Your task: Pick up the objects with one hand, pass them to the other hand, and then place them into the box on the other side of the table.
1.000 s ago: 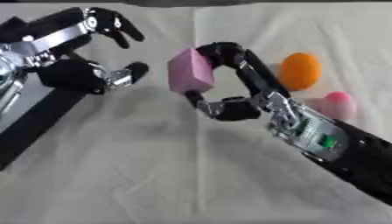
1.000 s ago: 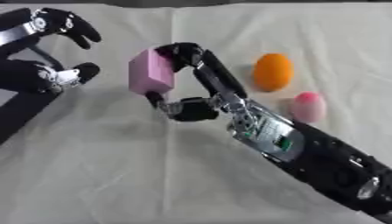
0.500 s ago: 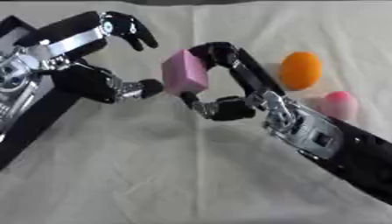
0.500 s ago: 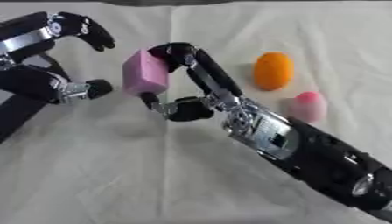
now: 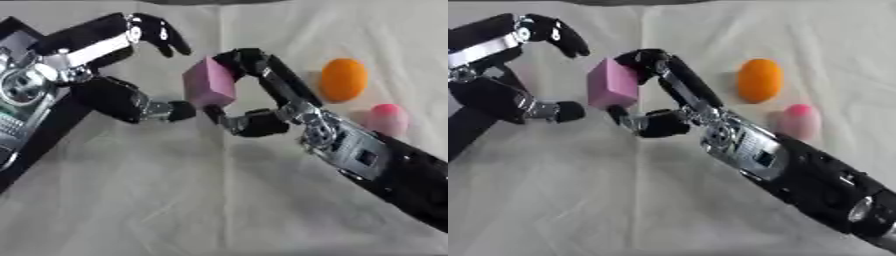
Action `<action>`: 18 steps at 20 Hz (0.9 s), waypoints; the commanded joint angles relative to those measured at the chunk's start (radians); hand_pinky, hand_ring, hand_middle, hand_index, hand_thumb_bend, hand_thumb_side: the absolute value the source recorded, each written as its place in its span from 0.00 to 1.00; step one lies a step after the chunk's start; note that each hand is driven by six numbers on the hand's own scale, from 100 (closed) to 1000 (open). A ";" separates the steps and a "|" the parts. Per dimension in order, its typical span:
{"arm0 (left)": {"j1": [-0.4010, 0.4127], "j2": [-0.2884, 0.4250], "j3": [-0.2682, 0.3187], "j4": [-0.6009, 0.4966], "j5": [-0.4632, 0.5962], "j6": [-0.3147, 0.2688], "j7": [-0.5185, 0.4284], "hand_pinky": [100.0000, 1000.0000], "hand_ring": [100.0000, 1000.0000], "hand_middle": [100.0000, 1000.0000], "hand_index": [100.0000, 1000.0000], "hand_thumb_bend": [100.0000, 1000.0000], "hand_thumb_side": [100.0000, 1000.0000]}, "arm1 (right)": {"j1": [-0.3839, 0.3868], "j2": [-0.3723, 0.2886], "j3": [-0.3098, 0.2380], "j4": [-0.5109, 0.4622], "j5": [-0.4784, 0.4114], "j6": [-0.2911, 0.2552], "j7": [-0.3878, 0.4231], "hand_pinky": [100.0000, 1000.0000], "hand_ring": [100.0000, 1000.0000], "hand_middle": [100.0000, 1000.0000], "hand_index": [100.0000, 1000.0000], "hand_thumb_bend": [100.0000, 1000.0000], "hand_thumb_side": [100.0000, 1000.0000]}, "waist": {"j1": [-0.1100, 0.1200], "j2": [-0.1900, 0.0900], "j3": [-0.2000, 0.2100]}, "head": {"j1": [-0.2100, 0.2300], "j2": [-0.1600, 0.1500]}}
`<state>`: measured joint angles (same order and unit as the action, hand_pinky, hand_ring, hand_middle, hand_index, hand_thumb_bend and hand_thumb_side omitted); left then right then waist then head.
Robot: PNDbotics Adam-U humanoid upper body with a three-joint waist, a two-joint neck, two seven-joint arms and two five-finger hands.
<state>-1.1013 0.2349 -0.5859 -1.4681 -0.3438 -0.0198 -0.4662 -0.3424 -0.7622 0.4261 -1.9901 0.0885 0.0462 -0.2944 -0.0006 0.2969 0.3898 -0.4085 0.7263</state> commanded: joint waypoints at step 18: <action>-0.042 -0.049 0.015 0.073 -0.091 0.004 0.056 0.89 0.73 0.73 0.78 0.55 0.55 | -0.032 -0.009 -0.014 -0.010 0.042 0.037 0.021 0.59 0.59 0.44 0.55 0.00 0.00 | -0.001 0.004 -0.007 | -0.007 -0.025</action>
<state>-1.1185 0.1829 -0.5828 -1.3907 -0.4281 -0.0108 -0.4135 -0.3615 -0.7593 0.4255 -1.9901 0.1212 0.0816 -0.2785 -0.0008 0.3052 0.3840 -0.4168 0.7113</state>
